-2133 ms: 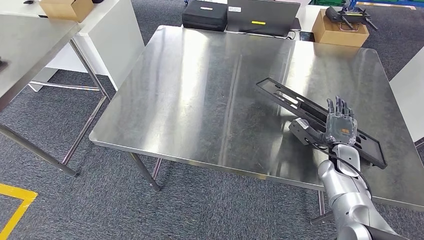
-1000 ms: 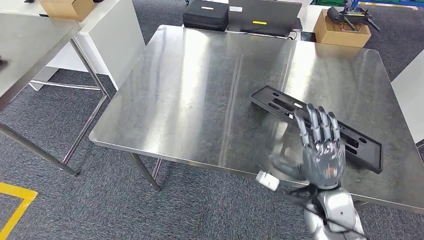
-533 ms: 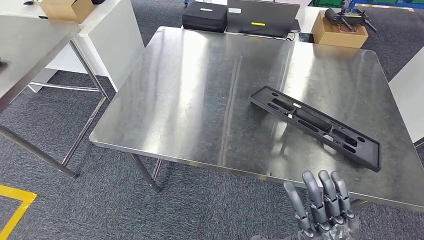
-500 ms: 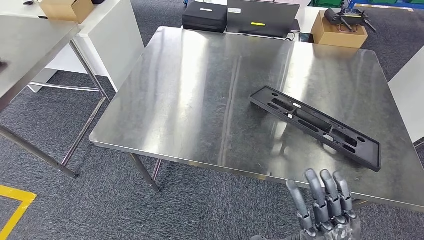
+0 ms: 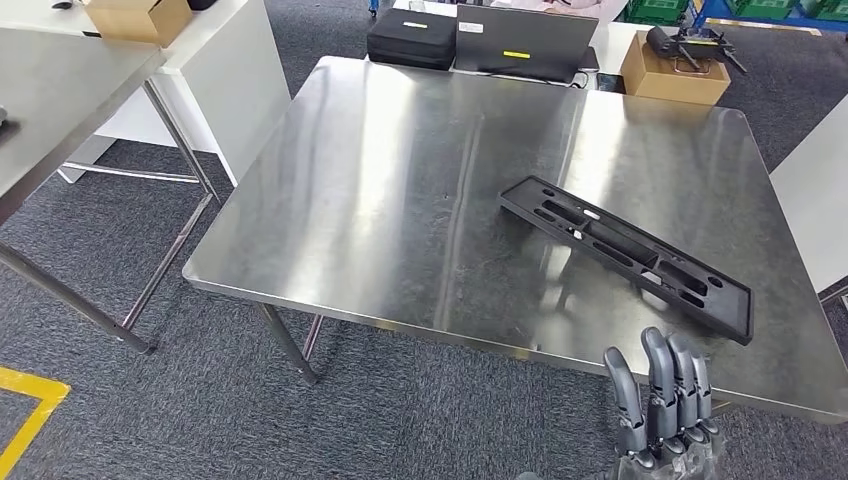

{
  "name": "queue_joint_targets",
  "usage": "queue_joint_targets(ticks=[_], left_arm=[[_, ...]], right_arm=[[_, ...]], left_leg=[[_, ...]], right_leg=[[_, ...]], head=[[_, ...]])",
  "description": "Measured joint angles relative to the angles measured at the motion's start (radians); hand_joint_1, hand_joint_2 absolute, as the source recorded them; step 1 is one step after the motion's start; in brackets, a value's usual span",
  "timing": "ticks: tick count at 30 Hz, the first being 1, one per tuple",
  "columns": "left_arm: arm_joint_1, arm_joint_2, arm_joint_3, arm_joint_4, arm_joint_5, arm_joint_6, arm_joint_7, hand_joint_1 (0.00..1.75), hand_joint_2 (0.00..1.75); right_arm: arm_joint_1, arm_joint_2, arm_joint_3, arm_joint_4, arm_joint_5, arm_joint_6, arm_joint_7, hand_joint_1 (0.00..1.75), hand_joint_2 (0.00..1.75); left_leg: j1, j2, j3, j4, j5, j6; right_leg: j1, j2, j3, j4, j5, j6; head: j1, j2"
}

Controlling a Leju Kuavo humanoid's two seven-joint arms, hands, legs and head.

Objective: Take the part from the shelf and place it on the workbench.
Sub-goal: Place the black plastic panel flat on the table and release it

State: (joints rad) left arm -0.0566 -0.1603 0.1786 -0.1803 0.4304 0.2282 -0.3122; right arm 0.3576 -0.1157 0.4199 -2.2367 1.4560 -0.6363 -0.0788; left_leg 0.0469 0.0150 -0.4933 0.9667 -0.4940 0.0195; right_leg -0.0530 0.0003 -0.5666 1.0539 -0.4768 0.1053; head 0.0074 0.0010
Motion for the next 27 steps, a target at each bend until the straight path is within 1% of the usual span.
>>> queue_joint_targets(ticks=[1,2,3,4,5,6,7,9,10,11,12,13,14,15,16,17,18,19,20,21,22,23,24,25,26,27], left_arm=[[0.000,0.000,0.001,0.000,0.000,0.000,0.001,0.00,0.00],[-0.001,0.000,0.001,0.000,-0.001,0.001,0.001,0.00,0.00],[-0.001,-0.001,0.002,0.000,-0.001,0.002,0.001,0.00,0.00],[0.000,-0.001,0.004,0.000,0.000,0.003,0.001,0.00,0.00],[0.000,-0.001,0.005,0.000,0.000,0.004,0.001,0.00,0.00],[0.001,-0.001,0.007,0.000,0.001,0.005,0.001,0.00,0.00],[0.002,-0.001,0.009,0.000,0.003,0.005,0.001,0.00,0.00],[0.002,-0.001,0.011,0.000,0.005,0.006,0.000,0.00,0.00],[0.002,-0.001,0.012,0.000,0.005,0.007,0.000,0.00,0.00],[0.002,-0.001,0.013,0.000,0.006,0.008,0.000,0.00,0.00],[0.003,0.000,0.014,0.000,0.007,0.009,0.000,0.00,0.00],[0.003,0.000,0.016,0.000,0.008,0.011,0.001,0.00,0.00],[0.002,0.000,0.019,0.000,0.009,0.013,0.001,0.00,0.00],[0.000,0.000,0.021,0.000,0.011,0.016,0.001,0.00,0.00],[-0.002,0.000,0.024,0.000,0.015,0.019,0.001,0.00,0.00],[-0.003,0.000,0.027,0.000,0.019,0.023,0.001,0.00,0.00],[-0.004,-0.001,0.030,0.000,0.024,0.027,0.001,0.00,0.00],[-0.003,-0.002,0.034,0.000,0.028,0.032,0.001,0.00,0.00],[-0.003,-0.003,0.038,0.000,0.033,0.037,0.001,0.00,0.00],[-0.003,-0.004,0.043,0.000,0.038,0.042,0.000,0.00,0.00],[-0.003,-0.005,0.048,0.000,0.041,0.045,-0.001,0.00,0.00],[-0.002,-0.006,0.052,0.000,0.045,0.047,-0.002,0.00,0.00],[-0.001,-0.006,0.055,0.000,0.048,0.048,-0.004,0.00,0.00],[0.000,-0.007,0.058,0.000,0.051,0.049,-0.005,0.00,0.00],[0.000,-0.008,0.061,0.000,0.053,0.049,-0.007,0.00,0.00],[0.001,-0.008,0.065,0.000,0.056,0.049,-0.010,0.00,0.00]], right_arm=[[0.008,0.015,-0.014,0.006,-0.041,0.000,-0.053,0.00,0.00],[0.018,0.038,-0.035,0.015,-0.090,0.000,-0.122,0.00,0.00],[0.031,0.068,-0.063,0.026,-0.147,0.000,-0.206,0.00,0.00],[0.044,0.106,-0.100,0.037,-0.206,0.000,-0.301,0.00,0.00],[0.055,0.145,-0.138,0.047,-0.256,0.000,-0.391,0.00,0.00],[0.064,0.184,-0.175,0.055,-0.295,0.000,-0.468,0.00,0.00],[0.072,0.220,-0.206,0.060,-0.320,0.000,-0.523,0.00,0.00],[0.092,0.267,-0.244,0.068,-0.334,0.000,-0.569,0.00,0.00],[0.104,0.283,-0.257,0.073,-0.336,0.000,-0.580,0.00,0.00],[0.115,0.296,-0.269,0.078,-0.339,0.000,-0.588,0.00,0.00],[0.124,0.306,-0.279,0.082,-0.343,0.000,-0.594,0.00,0.00],[0.132,0.315,-0.287,0.085,-0.351,0.000,-0.598,0.00,0.00],[0.140,0.324,-0.294,0.088,-0.365,0.000,-0.601,0.00,0.00],[0.148,0.332,-0.302,0.091,-0.393,0.000,-0.604,0.00,0.00],[0.156,0.340,-0.312,0.095,-0.438,0.000,-0.605,0.00,0.00],[0.162,0.350,-0.327,0.099,-0.503,0.000,-0.605,0.00,0.00],[0.166,0.361,-0.347,0.105,-0.577,0.000,-0.605,0.00,0.00],[0.167,0.373,-0.373,0.111,-0.653,0.000,-0.605,0.00,0.00],[0.165,0.386,-0.406,0.122,-0.727,0.000,-0.605,0.00,0.00],[0.161,0.397,-0.445,0.140,-0.797,0.000,-0.605,0.00,0.00],[0.153,0.406,-0.487,0.166,-0.864,0.000,-0.605,0.00,0.00],[0.141,0.413,-0.531,0.207,-0.935,0.000,-0.605,0.00,0.00],[0.125,0.417,-0.575,0.263,-1.005,0.001,-0.605,0.00,0.00],[0.104,0.419,-0.619,0.336,-1.076,0.003,-0.605,0.00,0.00],[0.076,0.419,-0.664,0.426,-1.144,0.008,-0.605,0.00,0.00],[0.043,0.415,-0.711,0.530,-1.202,0.015,-0.605,0.00,0.00]], left_leg=[[-0.001,-0.002,-0.001,0.007,-0.003,-0.011],[-0.004,-0.005,-0.004,0.013,-0.005,-0.019],[-0.005,-0.008,-0.007,0.017,-0.006,-0.026],[-0.003,-0.010,-0.009,0.021,-0.007,-0.031],[0.000,-0.011,-0.014,0.029,-0.016,-0.033],[0.002,-0.011,-0.025,0.053,-0.038,-0.033],[0.003,-0.012,-0.044,0.096,-0.072,-0.033],[-0.003,-0.013,-0.102,0.234,-0.159,-0.027],[-0.005,-0.014,-0.124,0.292,-0.184,-0.024],[-0.008,-0.014,-0.132,0.322,-0.191,-0.018],[-0.011,-0.014,-0.118,0.310,-0.177,-0.011],[-0.014,-0.014,-0.087,0.265,-0.151,-0.002],[-0.018,-0.015,-0.041,0.192,-0.122,0.009],[-0.023,-0.015,0.002,0.124,-0.100,0.017],[-0.029,-0.015,0.032,0.073,-0.084,0.021],[-0.034,-0.016,0.048,0.042,-0.076,0.023],[-0.039,-0.016,0.048,0.036,-0.071,0.022],[-0.040,-0.017,0.042,0.031,-0.062,0.025],[-0.040,-0.014,0.036,0.024,-0.053,0.028],[-0.039,-0.011,0.027,0.018,-0.040,0.033],[-0.037,-0.008,0.016,0.012,-0.027,0.039],[-0.036,-0.004,0.004,0.010,-0.016,0.042],[-0.036,-0.002,-0.010,0.009,-0.006,0.045],[-0.036,0.000,-0.023,0.010,0.004,0.045],[-0.036,0.003,-0.036,0.011,0.014,0.043],[-0.036,0.004,-0.047,0.012,0.023,0.041]], right_leg=[[0.000,0.003,0.022,-0.040,0.007,-0.001],[0.002,0.008,0.028,-0.052,0.005,-0.008],[0.007,0.014,0.024,-0.043,0.003,-0.021],[0.002,0.014,0.019,-0.043,0.000,-0.032],[0.001,0.015,0.014,-0.039,0.001,-0.044],[0.001,0.014,0.010,-0.039,0.005,-0.055],[0.003,0.014,0.004,-0.039,0.010,-0.066],[0.015,0.013,-0.011,-0.039,0.021,-0.085],[0.022,0.013,-0.019,-0.039,0.026,-0.092],[0.030,0.012,-0.027,-0.039,0.031,-0.098],[0.036,0.012,-0.033,-0.038,0.036,-0.102],[0.041,0.012,-0.038,-0.038,0.041,-0.104],[0.044,0.013,-0.042,-0.038,0.046,-0.104],[0.048,0.013,-0.044,-0.038,0.052,-0.102],[0.050,0.013,-0.045,-0.038,0.058,-0.099],[0.051,0.012,-0.046,-0.039,0.063,-0.093],[0.052,0.011,-0.046,-0.041,0.070,-0.086],[0.052,0.010,-0.048,-0.045,0.078,-0.078],[0.051,0.009,-0.053,-0.043,0.077,-0.073],[0.051,0.008,-0.061,-0.030,0.062,-0.072],[0.051,0.007,-0.075,0.000,0.032,-0.074],[0.047,0.007,-0.092,0.051,-0.012,-0.079],[0.046,0.007,-0.111,0.117,-0.058,-0.081],[0.043,0.007,-0.125,0.182,-0.091,-0.078],[0.041,0.006,-0.127,0.229,-0.105,-0.069],[0.038,0.006,-0.113,0.246,-0.099,-0.056]], head=[[0.002,0.000],[0.004,0.000],[0.003,0.000],[0.000,0.000],[-0.003,0.000],[-0.007,0.000],[-0.011,0.000],[-0.017,0.000],[-0.019,0.000],[-0.019,0.000],[-0.019,0.000],[-0.019,0.000],[-0.019,0.000],[-0.019,0.000],[-0.018,0.000],[-0.018,0.000],[-0.016,0.000],[-0.016,0.000],[-0.016,0.000],[-0.015,0.000],[-0.014,0.000],[-0.012,0.000],[-0.010,0.000],[-0.009,0.000],[-0.008,0.000],[-0.008,0.000]])
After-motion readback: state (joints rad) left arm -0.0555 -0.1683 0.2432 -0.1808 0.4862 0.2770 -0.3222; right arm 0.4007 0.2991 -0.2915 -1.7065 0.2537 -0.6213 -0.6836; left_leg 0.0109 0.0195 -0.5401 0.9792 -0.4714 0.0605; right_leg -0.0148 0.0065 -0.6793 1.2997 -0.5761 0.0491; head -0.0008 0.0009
